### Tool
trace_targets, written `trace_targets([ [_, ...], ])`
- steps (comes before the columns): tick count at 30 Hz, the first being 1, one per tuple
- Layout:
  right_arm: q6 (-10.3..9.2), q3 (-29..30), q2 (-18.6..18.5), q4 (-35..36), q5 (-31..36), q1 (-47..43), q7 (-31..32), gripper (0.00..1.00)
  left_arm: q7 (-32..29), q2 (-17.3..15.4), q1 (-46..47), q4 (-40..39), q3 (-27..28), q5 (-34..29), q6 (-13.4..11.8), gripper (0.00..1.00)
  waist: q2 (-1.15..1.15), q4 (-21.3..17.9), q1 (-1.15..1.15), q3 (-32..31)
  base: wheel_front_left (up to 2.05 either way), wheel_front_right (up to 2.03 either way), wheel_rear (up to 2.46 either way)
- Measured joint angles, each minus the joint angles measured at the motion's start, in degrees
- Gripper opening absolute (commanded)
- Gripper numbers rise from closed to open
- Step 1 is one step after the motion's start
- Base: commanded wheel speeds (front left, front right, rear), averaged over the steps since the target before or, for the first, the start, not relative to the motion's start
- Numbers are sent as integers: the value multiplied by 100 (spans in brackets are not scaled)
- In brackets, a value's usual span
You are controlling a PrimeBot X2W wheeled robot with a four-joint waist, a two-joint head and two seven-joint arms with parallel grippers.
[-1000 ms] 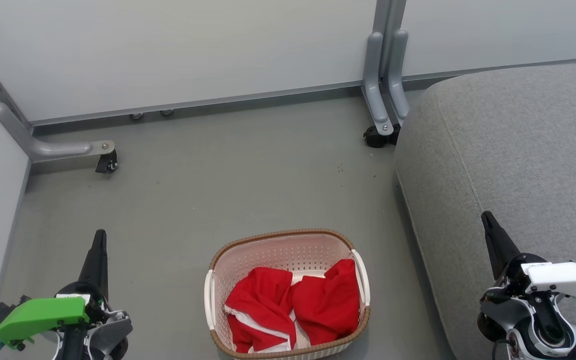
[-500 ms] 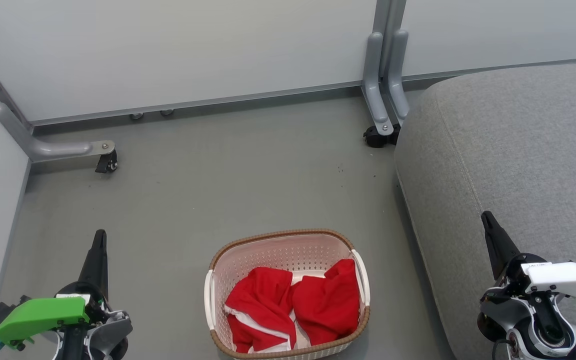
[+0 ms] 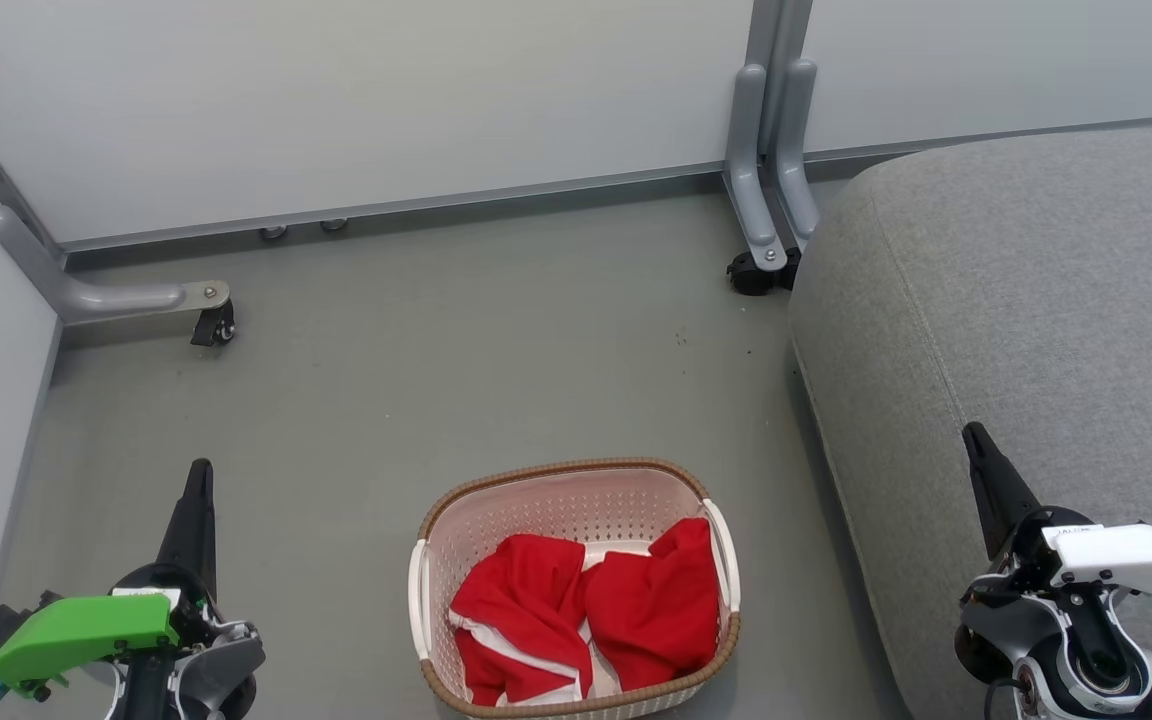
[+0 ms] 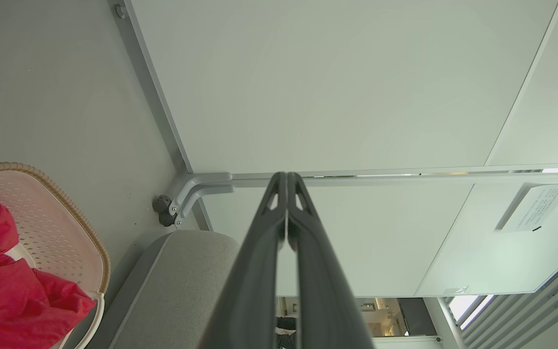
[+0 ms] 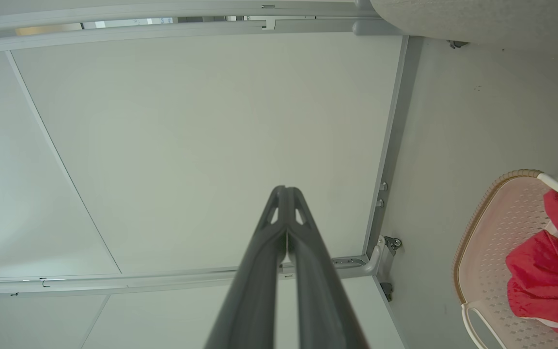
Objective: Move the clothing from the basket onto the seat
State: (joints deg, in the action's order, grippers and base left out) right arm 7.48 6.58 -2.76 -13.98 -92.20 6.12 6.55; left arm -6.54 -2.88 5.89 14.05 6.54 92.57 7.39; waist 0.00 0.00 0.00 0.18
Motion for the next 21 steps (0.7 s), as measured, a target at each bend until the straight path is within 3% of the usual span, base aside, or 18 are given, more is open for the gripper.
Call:
trace_targets([
  [21, 0, 0, 0, 0, 0, 0, 0, 0, 0, 0, 0, 0, 0, 0, 0, 0, 0, 0, 0, 0, 0, 0, 0],
])
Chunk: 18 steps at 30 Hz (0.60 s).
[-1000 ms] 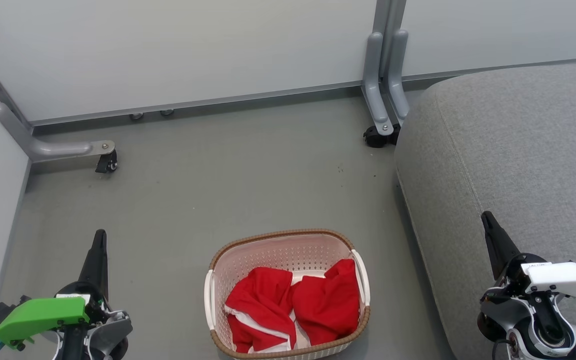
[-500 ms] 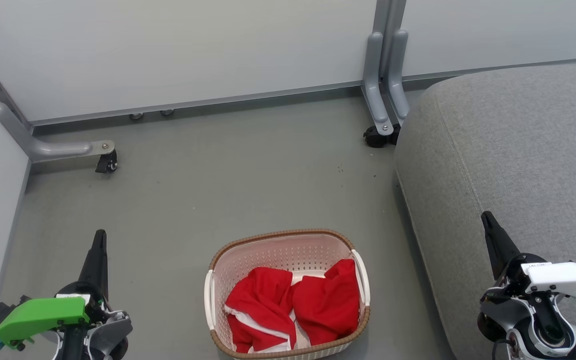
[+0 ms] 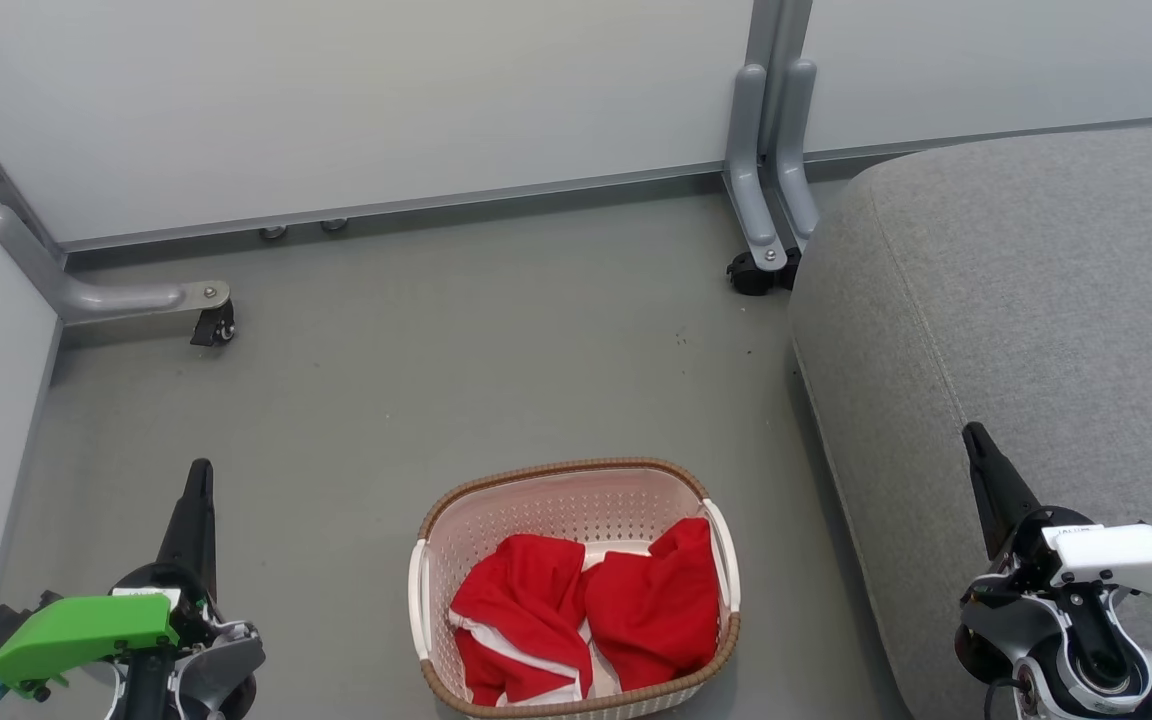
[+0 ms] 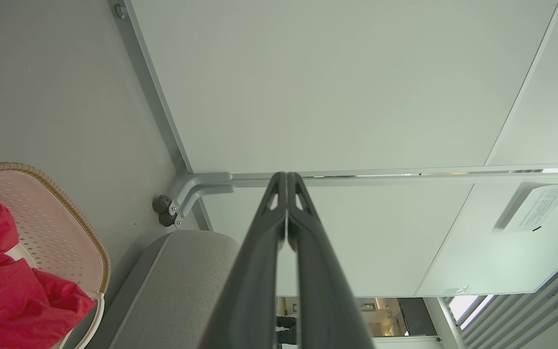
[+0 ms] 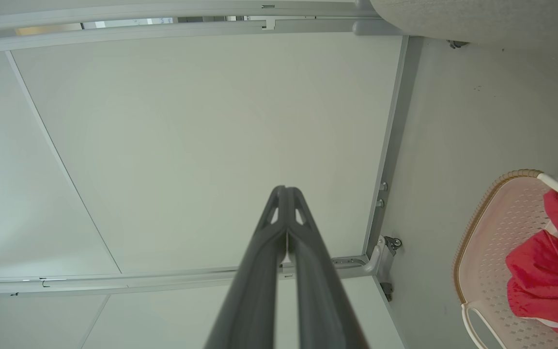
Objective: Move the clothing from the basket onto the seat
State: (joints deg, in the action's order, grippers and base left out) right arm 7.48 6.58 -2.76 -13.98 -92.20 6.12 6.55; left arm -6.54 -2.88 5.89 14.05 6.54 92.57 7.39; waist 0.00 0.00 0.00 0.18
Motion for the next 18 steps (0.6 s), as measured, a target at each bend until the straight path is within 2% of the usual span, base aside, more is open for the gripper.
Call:
trace_targets([
  [18, 0, 0, 0, 0, 0, 0, 0, 0, 0, 0, 0, 0, 0, 0, 0, 0, 0, 0, 0, 0, 0, 0, 0],
])
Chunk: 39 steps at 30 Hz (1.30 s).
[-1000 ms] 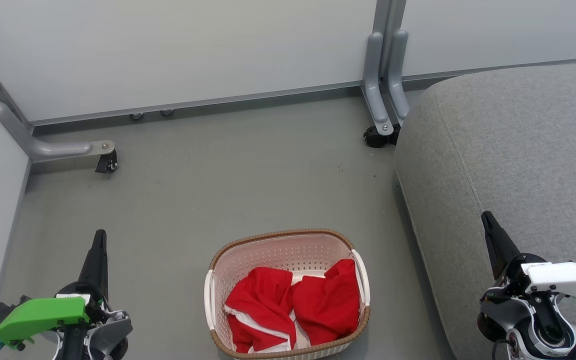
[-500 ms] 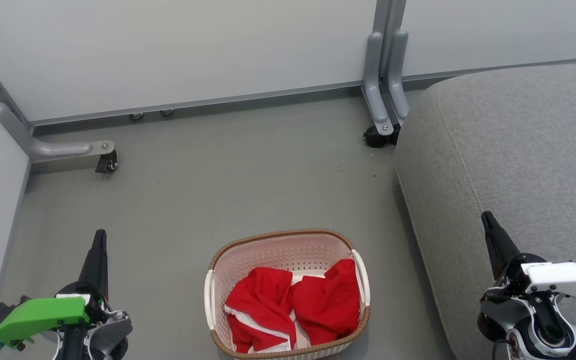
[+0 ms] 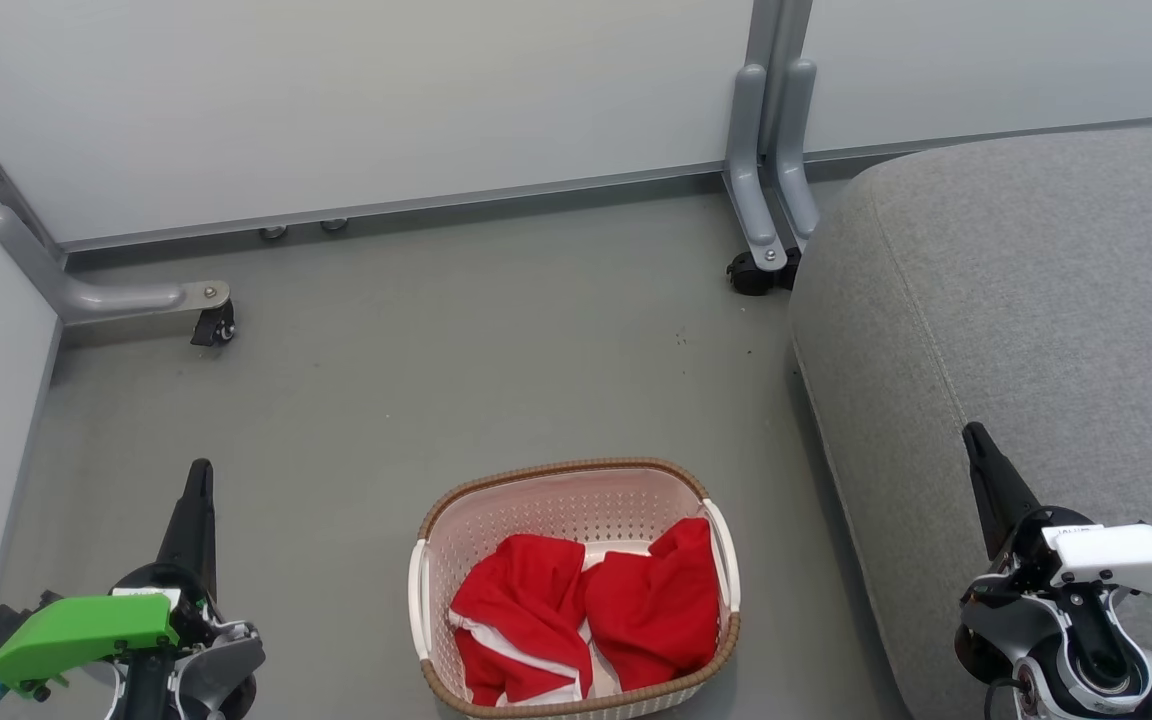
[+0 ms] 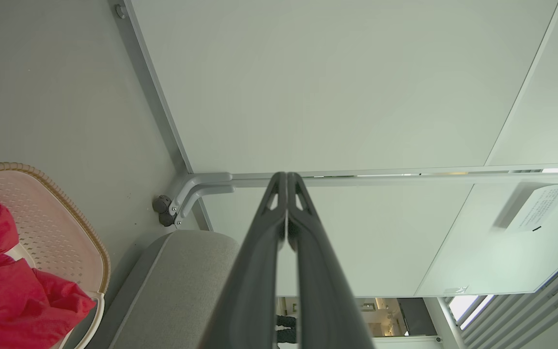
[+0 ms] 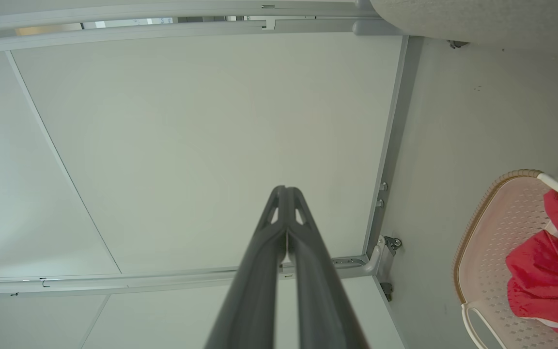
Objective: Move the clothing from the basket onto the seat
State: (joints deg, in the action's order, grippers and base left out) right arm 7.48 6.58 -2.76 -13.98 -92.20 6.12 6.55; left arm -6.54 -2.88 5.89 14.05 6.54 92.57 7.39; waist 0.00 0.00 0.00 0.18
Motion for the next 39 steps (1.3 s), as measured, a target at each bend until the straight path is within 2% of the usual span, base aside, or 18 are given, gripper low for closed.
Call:
trace_targets([
  [39, 0, 0, 0, 0, 0, 0, 0, 0, 0, 0, 0, -1, 0, 0, 0, 0, 0, 0, 0, 0, 0, 0, 0],
])
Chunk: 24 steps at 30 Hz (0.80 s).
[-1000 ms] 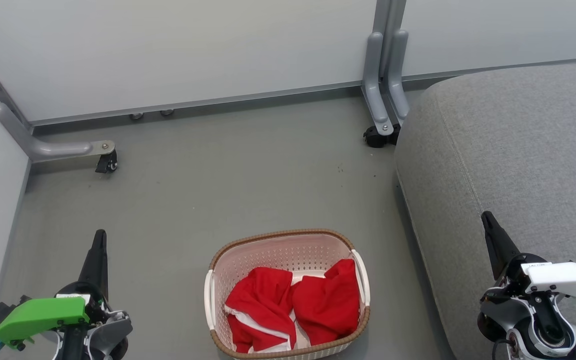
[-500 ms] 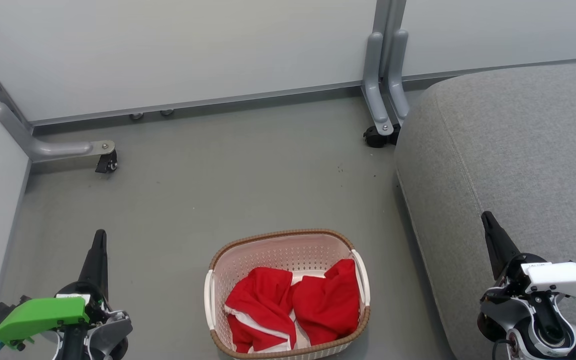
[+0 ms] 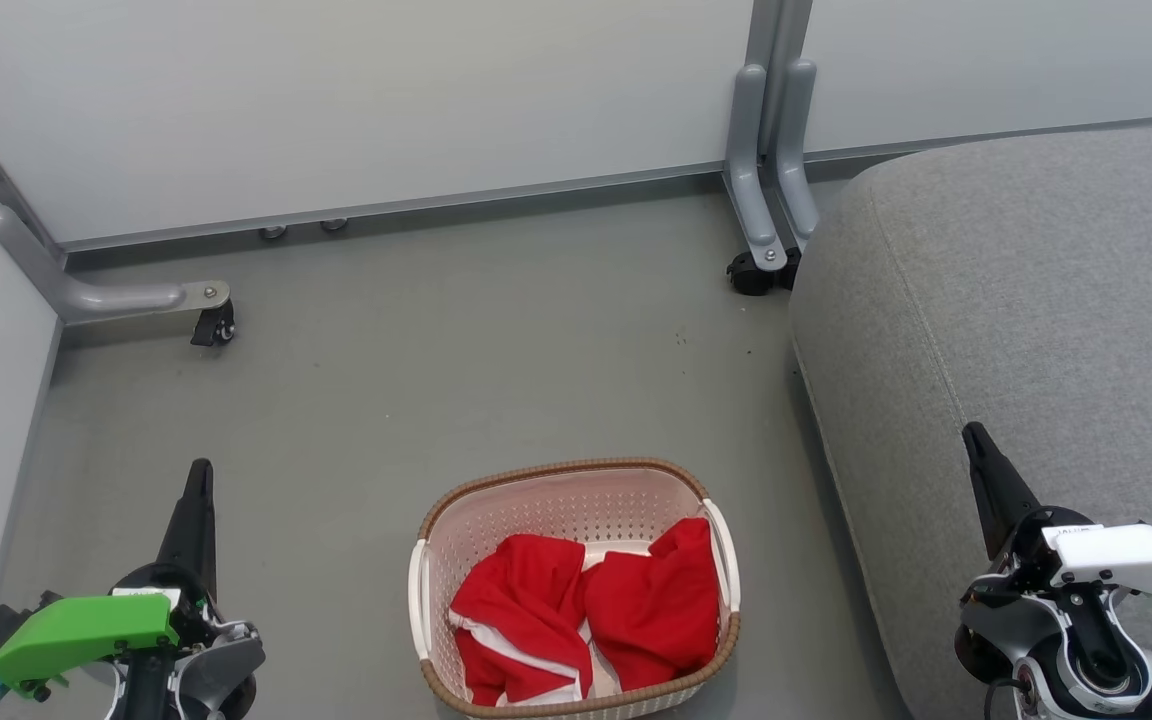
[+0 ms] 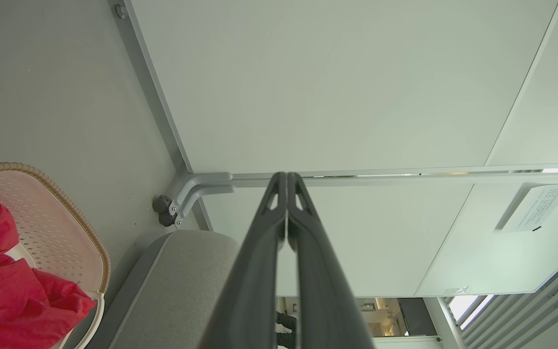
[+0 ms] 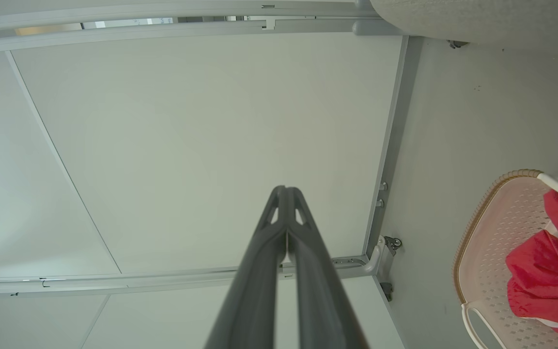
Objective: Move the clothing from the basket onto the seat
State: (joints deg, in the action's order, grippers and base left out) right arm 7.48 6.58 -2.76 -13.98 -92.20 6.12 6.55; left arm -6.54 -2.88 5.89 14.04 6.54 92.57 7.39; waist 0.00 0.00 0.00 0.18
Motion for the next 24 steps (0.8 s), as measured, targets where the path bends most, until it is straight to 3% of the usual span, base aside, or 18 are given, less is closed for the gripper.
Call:
trace_targets([
  [3, 0, 0, 0, 0, 0, 0, 0, 0, 0, 0, 0, 0, 0, 0, 0, 0, 0, 0, 0, 0, 0, 0, 0],
  [4, 0, 0, 8, -25, 2, -10, -1, 100, 2, 4, -10, 29, -1, 1, 0, 100, 0, 0, 0, 0, 0, 0, 0],
  [17, -2, -146, 67, -133, 197, -236, -246, 100, 260, 52, -311, 76, -48, -18, -3, 100, 0, -18, 0, -40, 0, 0, 0],
  [24, -2, -147, 65, -130, 624, -238, -439, 100, 443, 52, -411, -15, -43, -70, -3, 100, 0, -24, 0, -63, 0, 0, 0],
])
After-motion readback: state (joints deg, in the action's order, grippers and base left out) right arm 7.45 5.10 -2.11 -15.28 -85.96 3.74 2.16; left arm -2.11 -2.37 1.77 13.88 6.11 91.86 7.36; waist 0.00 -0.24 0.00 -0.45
